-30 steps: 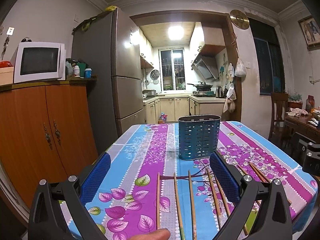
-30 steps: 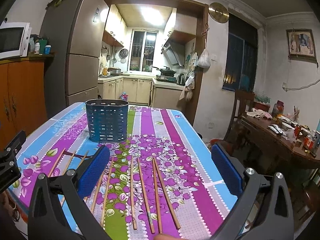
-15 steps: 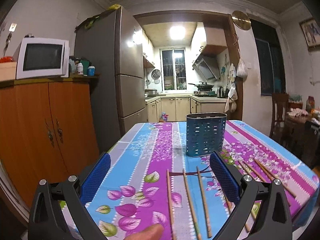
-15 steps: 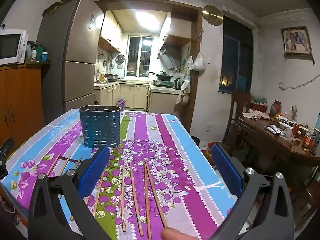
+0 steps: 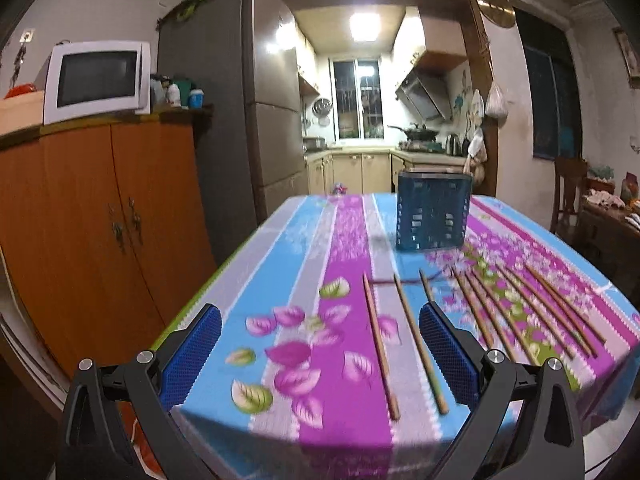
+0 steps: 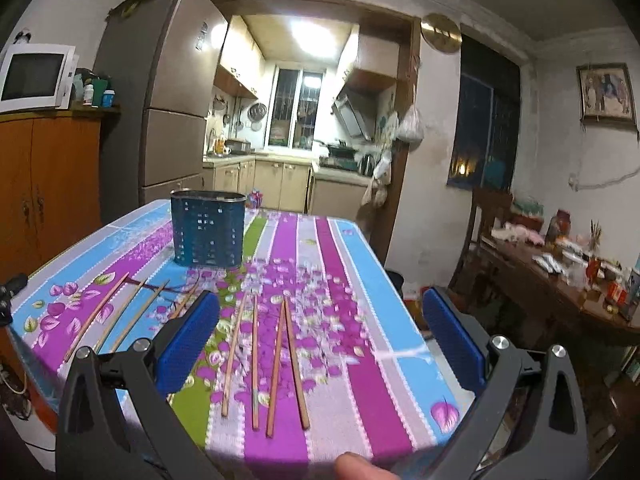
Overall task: Organize utensils
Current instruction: 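Lower the right tool and close it on one chopstick while the left tool grasps another, then lift the right tool's chopstick over the blue holder while the left tool carries its chopstick there, then open the right tool to drop its chopstick into the holder while the left tool releases its own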
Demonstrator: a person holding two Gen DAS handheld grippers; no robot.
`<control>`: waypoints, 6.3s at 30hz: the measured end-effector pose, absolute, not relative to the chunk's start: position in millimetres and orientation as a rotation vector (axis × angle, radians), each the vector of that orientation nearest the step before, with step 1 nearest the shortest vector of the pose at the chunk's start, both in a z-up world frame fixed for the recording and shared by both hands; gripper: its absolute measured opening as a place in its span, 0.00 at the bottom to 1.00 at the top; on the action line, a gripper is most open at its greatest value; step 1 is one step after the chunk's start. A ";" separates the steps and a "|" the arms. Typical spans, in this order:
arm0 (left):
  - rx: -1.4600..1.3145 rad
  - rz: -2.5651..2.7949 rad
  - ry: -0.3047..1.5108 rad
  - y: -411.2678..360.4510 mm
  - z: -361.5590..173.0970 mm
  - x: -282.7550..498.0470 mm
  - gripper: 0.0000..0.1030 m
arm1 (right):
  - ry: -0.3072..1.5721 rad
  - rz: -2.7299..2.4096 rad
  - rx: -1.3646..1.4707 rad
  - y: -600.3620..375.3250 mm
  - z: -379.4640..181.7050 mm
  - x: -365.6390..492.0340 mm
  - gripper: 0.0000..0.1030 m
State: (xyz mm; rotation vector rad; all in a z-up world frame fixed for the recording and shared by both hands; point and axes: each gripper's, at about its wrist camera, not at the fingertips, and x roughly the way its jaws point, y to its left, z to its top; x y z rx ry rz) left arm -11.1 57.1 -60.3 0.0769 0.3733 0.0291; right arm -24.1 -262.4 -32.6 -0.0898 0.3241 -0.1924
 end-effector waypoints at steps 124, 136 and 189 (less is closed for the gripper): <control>0.007 -0.228 0.261 60.1 40.9 67.1 0.07 | 0.380 0.180 0.008 -208.6 21.9 86.4 0.04; -0.039 -0.315 0.373 61.0 83.5 117.9 0.07 | 0.491 0.254 0.047 -221.5 63.9 134.7 0.04; 0.032 -0.336 0.749 -42.0 126.1 385.7 0.07 | 0.741 0.124 0.090 -210.4 131.6 380.8 0.22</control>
